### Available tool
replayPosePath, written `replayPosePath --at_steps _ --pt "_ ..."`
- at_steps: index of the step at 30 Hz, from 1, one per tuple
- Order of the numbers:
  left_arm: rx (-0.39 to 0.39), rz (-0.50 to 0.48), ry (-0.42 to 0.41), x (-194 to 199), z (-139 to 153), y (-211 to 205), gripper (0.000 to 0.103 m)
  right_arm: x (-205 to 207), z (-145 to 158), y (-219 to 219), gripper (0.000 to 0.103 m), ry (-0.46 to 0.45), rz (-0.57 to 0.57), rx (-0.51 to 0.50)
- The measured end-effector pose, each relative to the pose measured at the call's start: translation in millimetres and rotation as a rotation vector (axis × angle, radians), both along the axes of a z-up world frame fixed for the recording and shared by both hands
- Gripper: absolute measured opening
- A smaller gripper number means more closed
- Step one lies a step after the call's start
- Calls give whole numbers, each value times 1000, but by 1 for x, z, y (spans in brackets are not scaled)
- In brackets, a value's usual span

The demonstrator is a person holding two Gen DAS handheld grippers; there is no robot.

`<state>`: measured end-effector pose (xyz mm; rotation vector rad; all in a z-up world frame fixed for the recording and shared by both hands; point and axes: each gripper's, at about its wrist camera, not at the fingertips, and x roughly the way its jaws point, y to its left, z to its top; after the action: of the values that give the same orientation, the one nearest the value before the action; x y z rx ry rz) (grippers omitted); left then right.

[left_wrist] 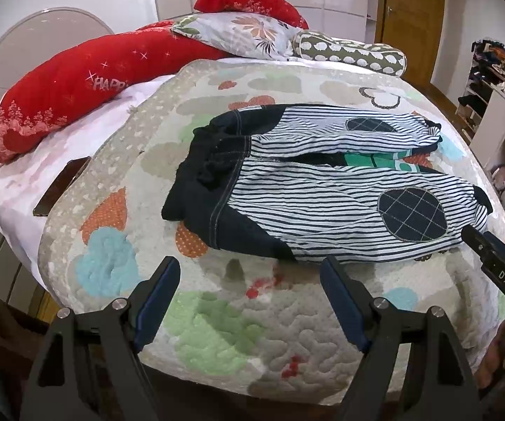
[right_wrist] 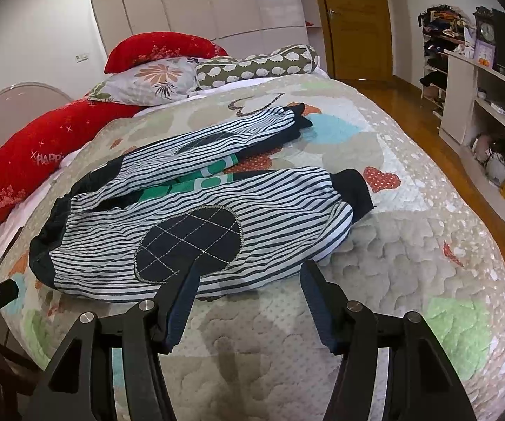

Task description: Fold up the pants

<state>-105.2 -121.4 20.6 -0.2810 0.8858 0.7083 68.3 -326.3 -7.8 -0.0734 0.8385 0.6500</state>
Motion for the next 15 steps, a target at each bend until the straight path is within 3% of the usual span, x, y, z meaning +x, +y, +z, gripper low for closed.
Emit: replayPosePath --at_steps 15 --pt "-24 -2 13 1 -6 4 81 -1 -4 5 64 -3 15 2"
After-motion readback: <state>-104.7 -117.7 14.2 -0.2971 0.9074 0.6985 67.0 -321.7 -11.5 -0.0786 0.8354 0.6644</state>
